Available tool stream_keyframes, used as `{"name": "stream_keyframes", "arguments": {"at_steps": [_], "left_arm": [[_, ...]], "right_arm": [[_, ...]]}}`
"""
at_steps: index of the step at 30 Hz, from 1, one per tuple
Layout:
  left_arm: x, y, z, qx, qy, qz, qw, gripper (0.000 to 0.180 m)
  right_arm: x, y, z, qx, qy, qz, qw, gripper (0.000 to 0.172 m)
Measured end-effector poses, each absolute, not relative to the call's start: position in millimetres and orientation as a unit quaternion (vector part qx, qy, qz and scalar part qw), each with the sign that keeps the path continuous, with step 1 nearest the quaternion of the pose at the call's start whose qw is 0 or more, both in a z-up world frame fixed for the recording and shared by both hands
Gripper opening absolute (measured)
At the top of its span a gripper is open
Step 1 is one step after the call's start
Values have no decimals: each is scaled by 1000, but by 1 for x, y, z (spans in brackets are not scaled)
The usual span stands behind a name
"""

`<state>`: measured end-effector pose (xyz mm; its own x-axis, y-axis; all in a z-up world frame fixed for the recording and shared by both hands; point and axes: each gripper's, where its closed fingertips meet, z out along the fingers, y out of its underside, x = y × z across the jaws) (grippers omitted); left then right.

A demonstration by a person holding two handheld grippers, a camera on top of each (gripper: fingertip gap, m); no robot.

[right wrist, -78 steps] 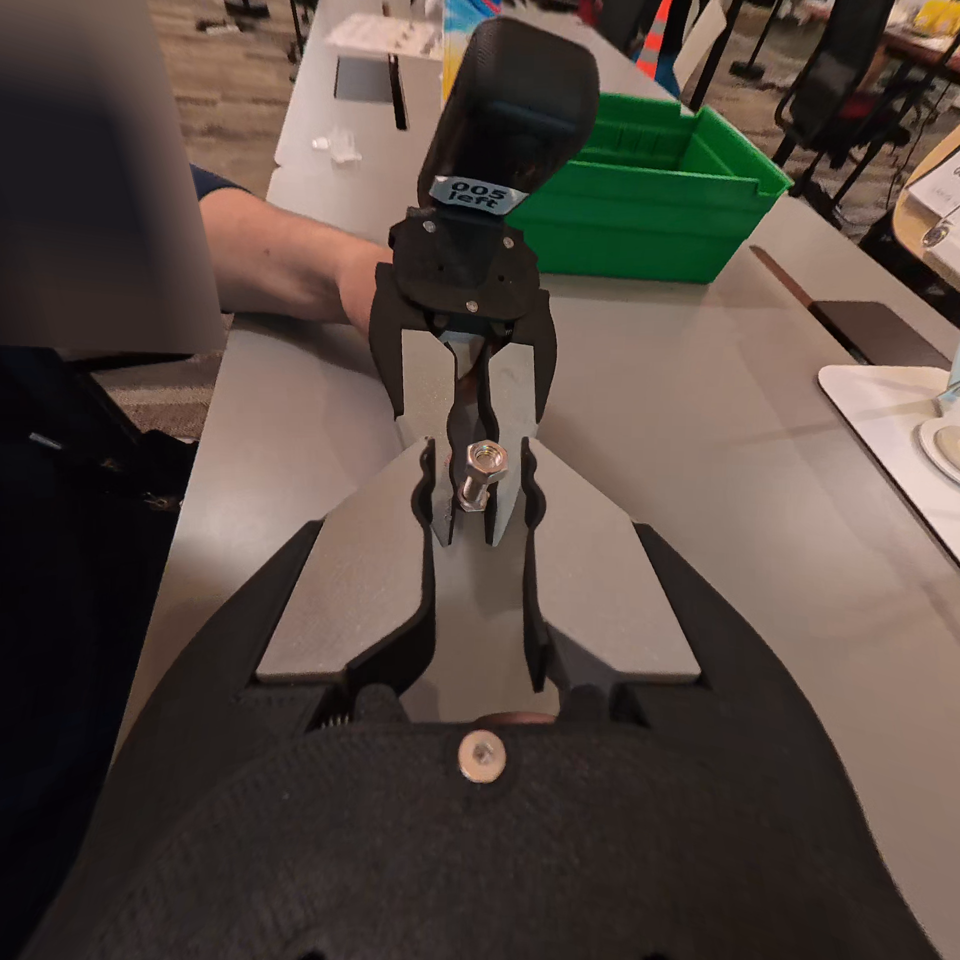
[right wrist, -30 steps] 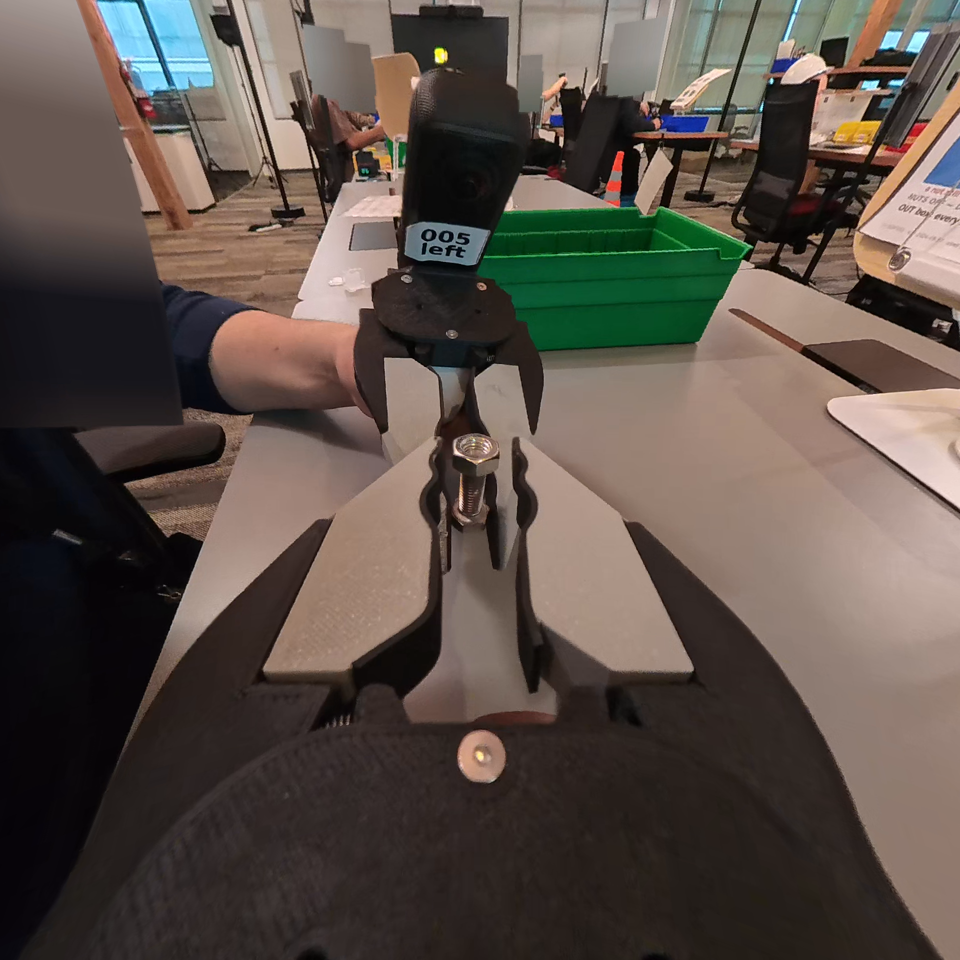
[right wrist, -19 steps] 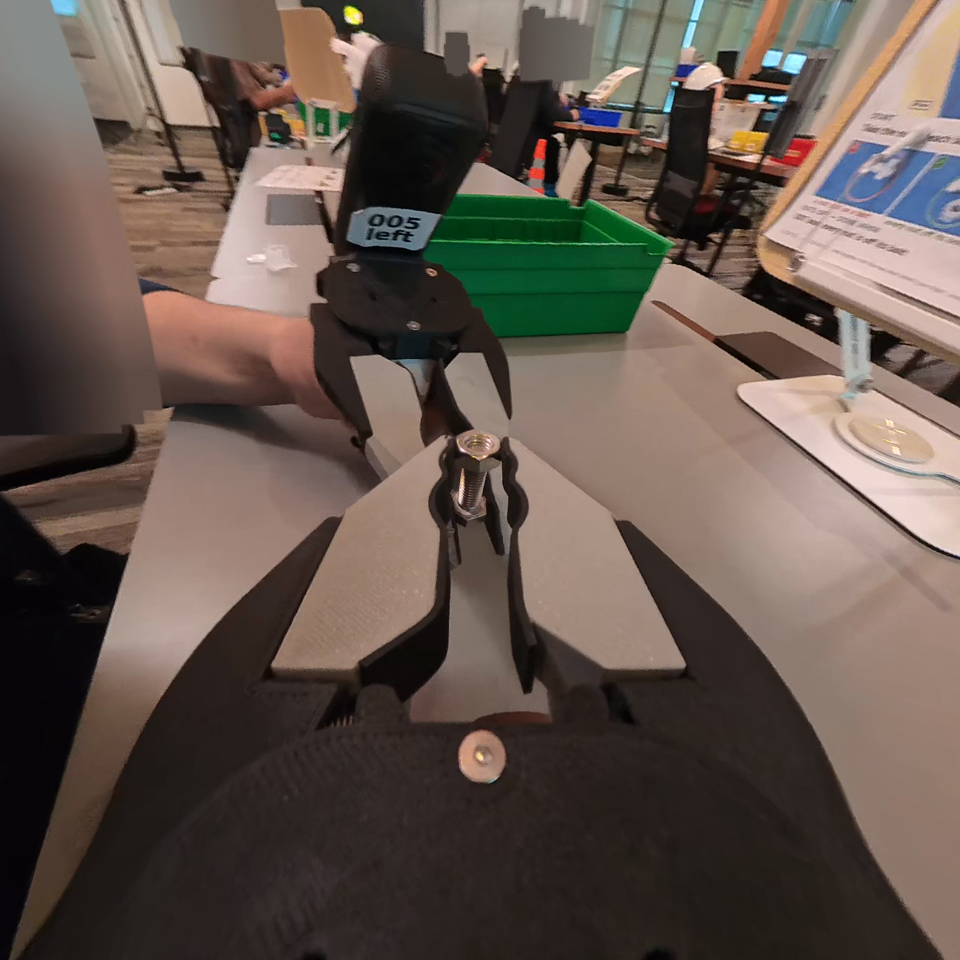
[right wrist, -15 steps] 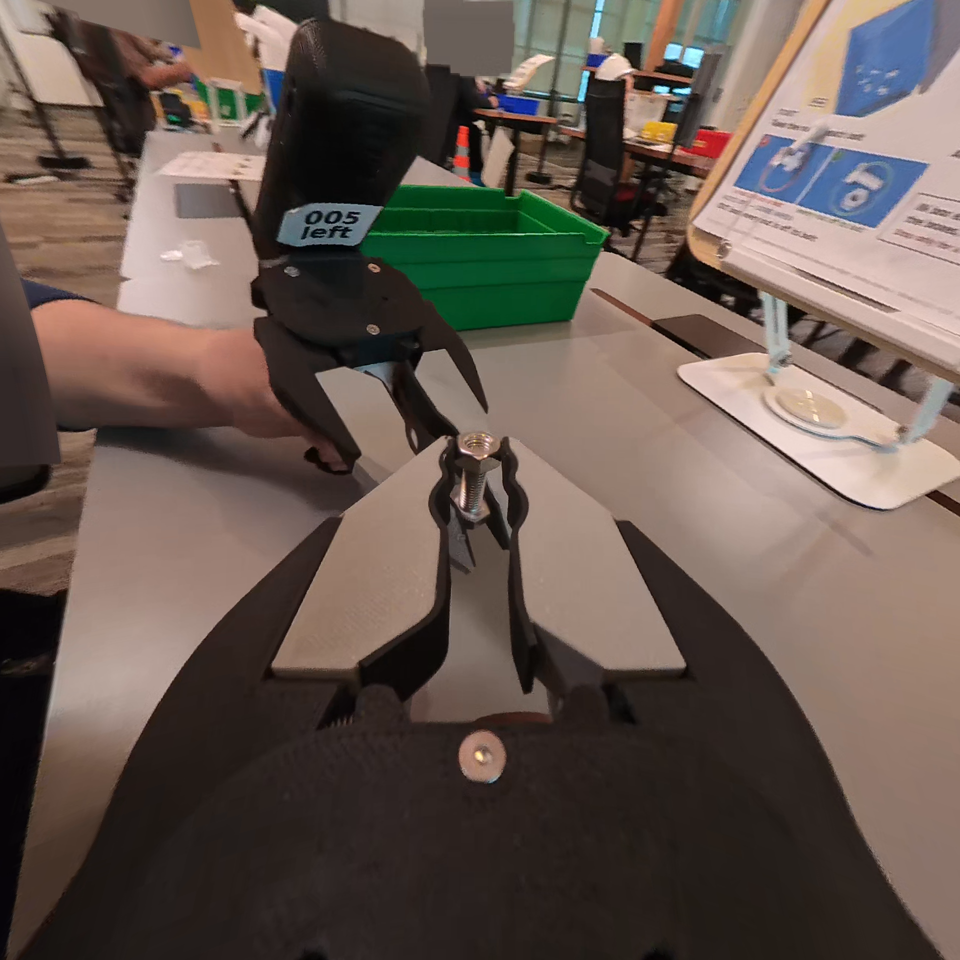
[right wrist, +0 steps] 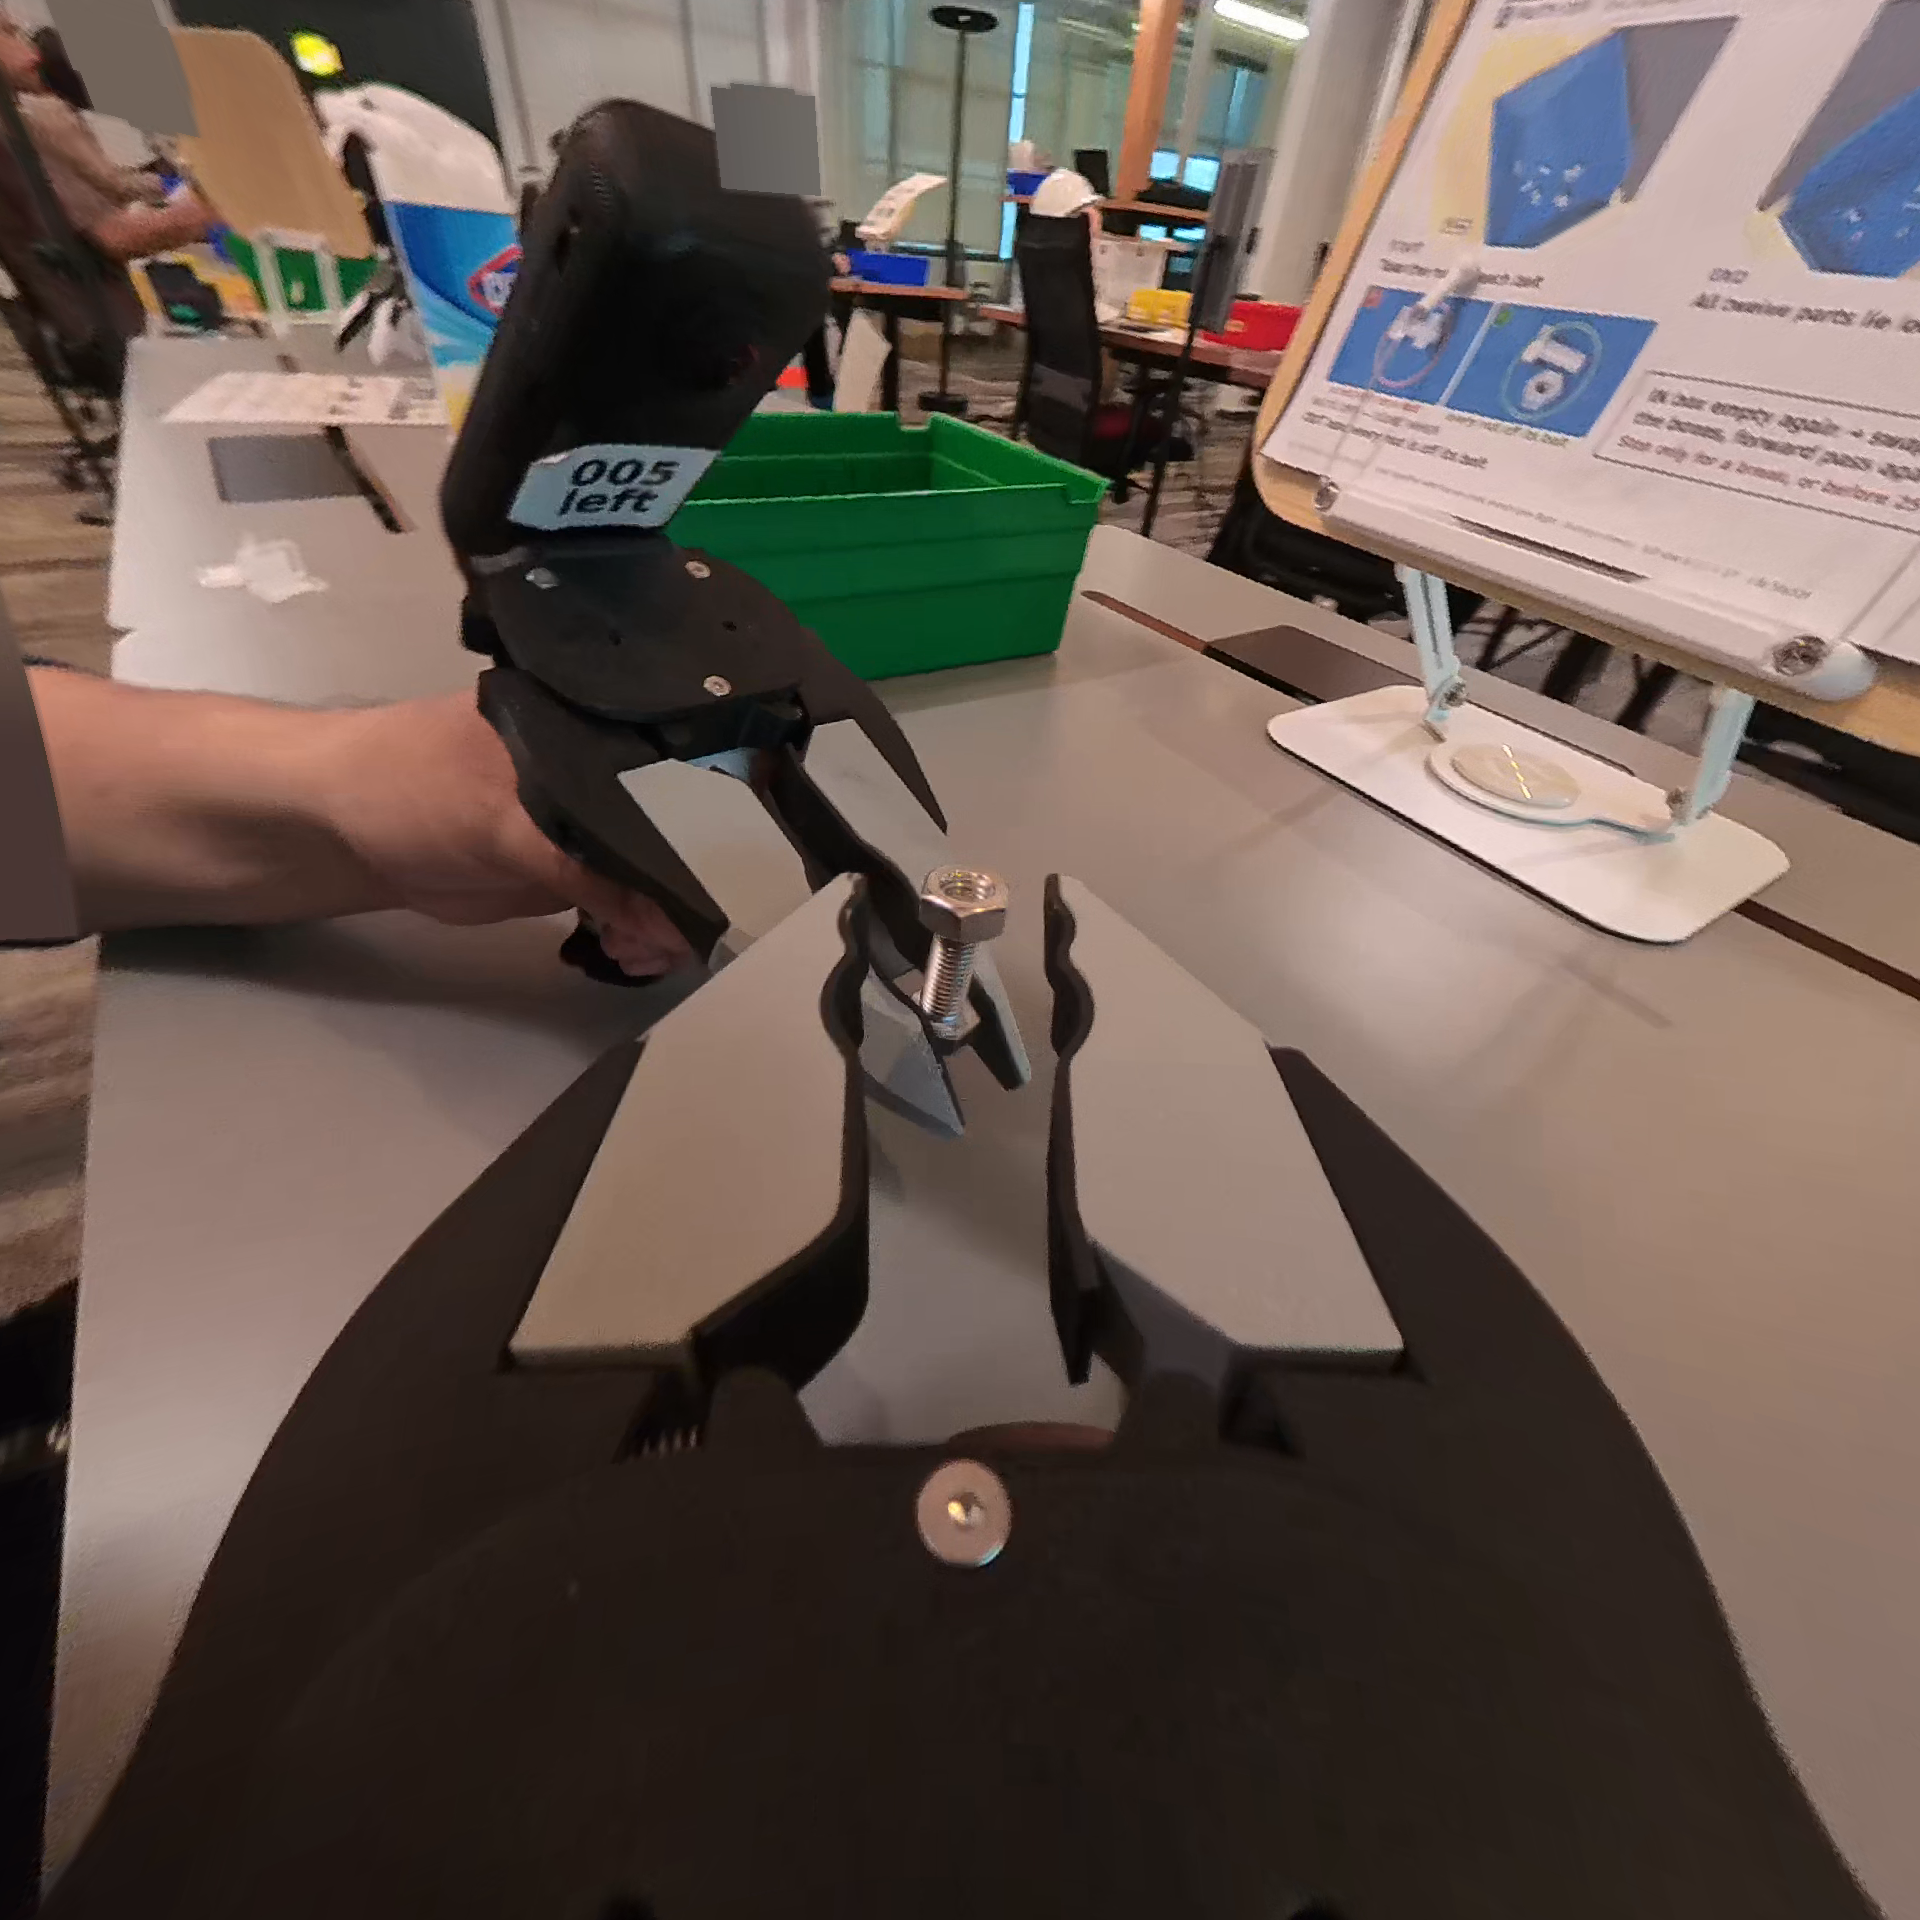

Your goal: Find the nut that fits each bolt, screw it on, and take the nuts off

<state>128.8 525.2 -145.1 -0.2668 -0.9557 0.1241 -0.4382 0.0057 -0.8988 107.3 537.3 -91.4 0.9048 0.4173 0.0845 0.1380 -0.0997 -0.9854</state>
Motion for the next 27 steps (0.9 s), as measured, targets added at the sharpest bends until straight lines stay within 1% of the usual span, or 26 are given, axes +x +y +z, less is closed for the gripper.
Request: {"name": "stream_keyframes", "arguments": {"at_steps": [2, 6, 9, 11, 15, 17, 18, 24, 27], "left_arm": [[126, 523, -145, -526, 656, -468, 271, 17], [118, 510, -140, -486, 676, -501, 235, 17], [111, 501, -137, -457, 691, -518, 213, 17], [108, 501, -137, -445, 699, -515, 217, 17], [108, 500, -137, -439, 705, -511, 222, 17], [108, 498, -137, -437, 707, -510, 223, 17], [108, 498, -137, -437, 707, -508, 224, 17], [113, 502, -134, -447, 699, -499, 251, 17], [119, 509, -133, -472, 683, -489, 266, 17]], "right_arm": [[105, 533, -92, -728, -233, 127, 632, 36], [90, 523, -90, -704, -311, 229, 595, 36], [86, 520, -79, -675, -333, 289, 592, 29], [83, 519, -77, -667, -345, 317, 579, 28], [81, 522, -83, -670, -358, 313, 570, 28], [80, 524, -86, -673, -358, 305, 571, 21], [79, 522, -87, -671, -362, 308, 569, 14], [83, 525, -84, -672, -340, 291, 591, 14], [89, 531, -83, -685, -299, 257, 612, 14]]}}
